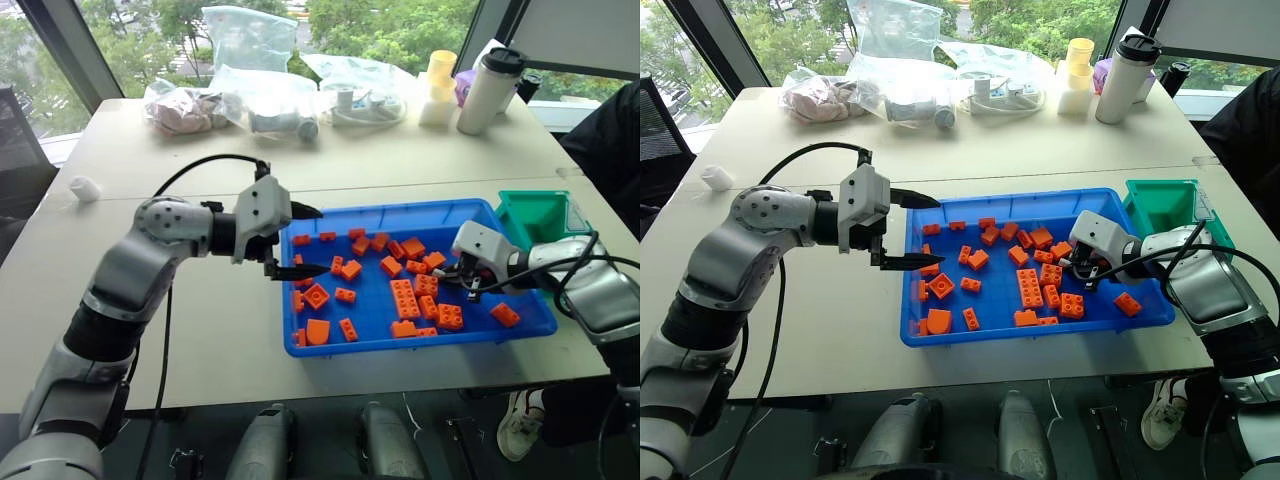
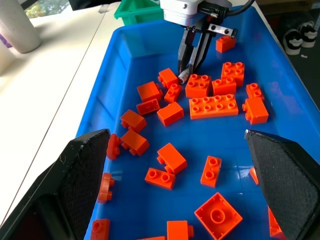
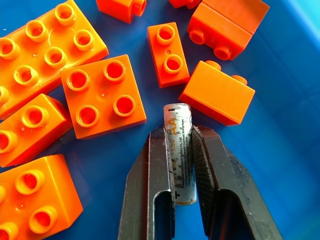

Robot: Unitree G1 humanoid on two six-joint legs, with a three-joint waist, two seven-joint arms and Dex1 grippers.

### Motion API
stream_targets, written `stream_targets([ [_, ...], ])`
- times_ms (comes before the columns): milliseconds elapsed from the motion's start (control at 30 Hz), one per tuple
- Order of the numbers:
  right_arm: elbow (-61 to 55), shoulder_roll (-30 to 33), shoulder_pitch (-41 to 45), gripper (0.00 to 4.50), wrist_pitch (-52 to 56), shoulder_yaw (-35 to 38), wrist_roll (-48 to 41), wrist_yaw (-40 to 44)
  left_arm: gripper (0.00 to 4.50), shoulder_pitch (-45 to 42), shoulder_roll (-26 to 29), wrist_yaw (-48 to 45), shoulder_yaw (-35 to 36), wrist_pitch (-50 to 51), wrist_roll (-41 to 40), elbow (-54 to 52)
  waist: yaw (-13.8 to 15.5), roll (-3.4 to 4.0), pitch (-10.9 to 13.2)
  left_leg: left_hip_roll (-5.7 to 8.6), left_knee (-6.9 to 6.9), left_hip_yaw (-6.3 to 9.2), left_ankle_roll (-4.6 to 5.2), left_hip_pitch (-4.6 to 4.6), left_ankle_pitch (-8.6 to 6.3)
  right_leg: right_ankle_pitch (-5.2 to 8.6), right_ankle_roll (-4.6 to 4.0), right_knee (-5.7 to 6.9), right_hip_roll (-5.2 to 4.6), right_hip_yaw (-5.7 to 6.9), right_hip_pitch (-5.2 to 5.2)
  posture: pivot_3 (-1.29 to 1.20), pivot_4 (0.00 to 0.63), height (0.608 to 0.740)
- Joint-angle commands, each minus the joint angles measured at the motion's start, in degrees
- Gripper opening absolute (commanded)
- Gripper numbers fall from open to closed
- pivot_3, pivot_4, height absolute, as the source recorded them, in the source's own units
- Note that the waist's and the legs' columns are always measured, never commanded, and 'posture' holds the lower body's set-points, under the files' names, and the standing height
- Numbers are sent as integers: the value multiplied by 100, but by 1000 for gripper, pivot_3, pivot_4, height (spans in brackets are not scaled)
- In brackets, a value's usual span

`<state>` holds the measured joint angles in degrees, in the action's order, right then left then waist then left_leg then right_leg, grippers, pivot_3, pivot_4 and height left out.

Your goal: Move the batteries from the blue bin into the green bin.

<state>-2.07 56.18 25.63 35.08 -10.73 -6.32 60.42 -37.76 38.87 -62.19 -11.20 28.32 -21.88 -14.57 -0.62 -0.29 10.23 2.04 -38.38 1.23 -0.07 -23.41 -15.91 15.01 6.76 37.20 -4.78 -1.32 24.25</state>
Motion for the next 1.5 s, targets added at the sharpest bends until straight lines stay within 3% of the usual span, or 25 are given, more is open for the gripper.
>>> stream_targets([
  [33, -136, 88, 38, 31, -24, 128, 82, -26, 4500, 0, 57, -43, 143, -55, -21, -88, 2, 0, 0, 0, 0, 0, 0, 0, 0, 0, 0, 0, 0, 0, 0, 0, 150, 740],
  [100, -88, 123, 88, 31, -14, 264, 84, -80, 4500, -11, 42, -65, 128, -97, -1, -28, 2, 0, 0, 0, 0, 0, 0, 0, 0, 0, 0, 0, 0, 0, 0, 0, 150, 740],
  [267, 518, 51, 646, 31, 342, 1911, -308, -1128, 4500, -486, -610, 180, 590, -41, -504, 612, 36, 0, 1, 3, -2, -1, 0, -2, 0, 0, 0, 1, -4, 0, 0, 0, 150, 740],
  [400, 781, 88, 578, 31, 472, 2634, -232, -1822, 4500, -757, -943, 183, 578, -202, -489, 956, 89, 0, -2, 1, -8, 3, -1, -5, 0, 0, 0, 1, -2, 5, 1, 0, 150, 740],
  [600, 720, -300, 588, 31, 1624, 3610, -563, -2770, 4500, -1000, -1503, 197, 536, -396, -487, 1364, 104, 0, -2, 2, -16, -4, 0, -5, 0, 0, 1, 5, -2, 0, 0, 0, 150, 740],
  [1000, 187, -496, 69, 31, 2394, 3787, -825, -3294, 4500, -985, -1601, -84, 20, -821, 71, 1707, 98, 4, -3, 1, -29, -4, 6, -7, -4, 0, 1, 9, 0, -1, -3, 0, 150, 740],
  [1300, 354, -465, 225, 4449, 2121, 3767, -813, -3481, 4500, -959, -1588, -166, 198, -611, -168, 1624, 97, 4, -3, 1, -35, -4, 9, -8, -6, 0, 1, 10, 0, -1, -4, 0, 150, 740],
  [1400, 291, -532, 388, 4449, 2180, 3879, -1022, -3444, 4500, -917, -1460, -254, 264, -489, -267, 1504, 87, 4, -3, 0, -35, -4, 9, -8, -6, 0, 1, 11, 1, -1, -4, 0, 150, 740],
  [1500, -100, -435, 280, 4449, 1982, 3754, -1449, -2778, 4500, -730, -1055, -301, 468, -298, -338, 1256, 54, 5, -3, -2, -34, -3, 9, -8, -6, 0, 1, 10, 4, -1, -4, 0, 150, 740],
])
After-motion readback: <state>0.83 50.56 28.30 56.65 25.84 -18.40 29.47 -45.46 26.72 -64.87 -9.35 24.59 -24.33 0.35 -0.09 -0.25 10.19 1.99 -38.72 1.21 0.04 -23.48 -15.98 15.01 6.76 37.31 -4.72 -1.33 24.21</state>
